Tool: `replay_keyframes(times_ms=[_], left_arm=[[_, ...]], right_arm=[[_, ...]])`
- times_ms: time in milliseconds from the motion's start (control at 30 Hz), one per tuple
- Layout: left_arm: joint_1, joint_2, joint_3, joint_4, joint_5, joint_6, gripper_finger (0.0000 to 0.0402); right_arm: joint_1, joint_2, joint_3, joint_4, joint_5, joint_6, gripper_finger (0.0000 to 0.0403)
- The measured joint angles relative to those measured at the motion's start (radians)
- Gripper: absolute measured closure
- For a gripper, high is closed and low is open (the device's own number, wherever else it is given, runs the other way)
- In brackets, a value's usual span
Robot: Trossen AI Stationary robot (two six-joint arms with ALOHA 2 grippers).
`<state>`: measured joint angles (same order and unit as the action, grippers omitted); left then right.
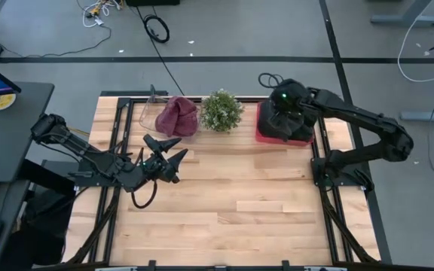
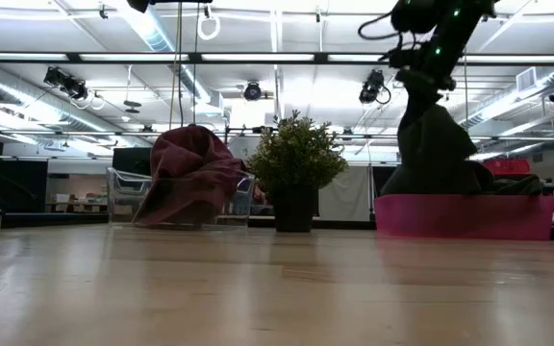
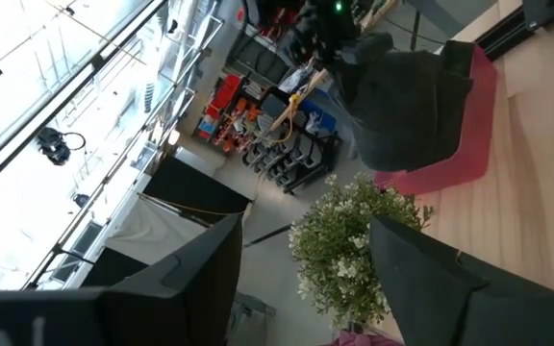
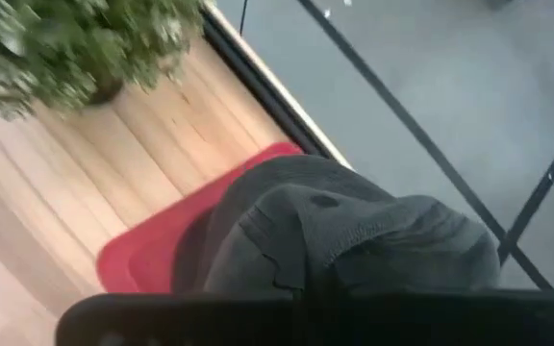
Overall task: Pick & Place hat
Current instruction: Put the black cap into the pink bin
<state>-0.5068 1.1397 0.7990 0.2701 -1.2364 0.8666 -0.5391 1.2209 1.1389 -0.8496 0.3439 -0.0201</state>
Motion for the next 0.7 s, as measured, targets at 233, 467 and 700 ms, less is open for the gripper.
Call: replay_keyframes(times_ms=[233, 467, 700], left_arm=[[0.0, 0.0, 0.0, -0.025, 0.0, -0.019, 0.017], [0.0, 0.0, 0.0, -0.037, 0.0, -0.021, 0.017], [0.0, 0.0, 0.0, -0.037, 0.0, -0.026, 0.017]], right_arm=[[-0.033, 0.074, 0.0, -0.052, -0.092, -0.007, 0.0403], [-0.039, 0.109, 0.0, -0.057, -0.109, 0.007, 0.0403], [-0.068, 0.15, 0.0, -0.059, -0.11, 0.054, 0.0401]])
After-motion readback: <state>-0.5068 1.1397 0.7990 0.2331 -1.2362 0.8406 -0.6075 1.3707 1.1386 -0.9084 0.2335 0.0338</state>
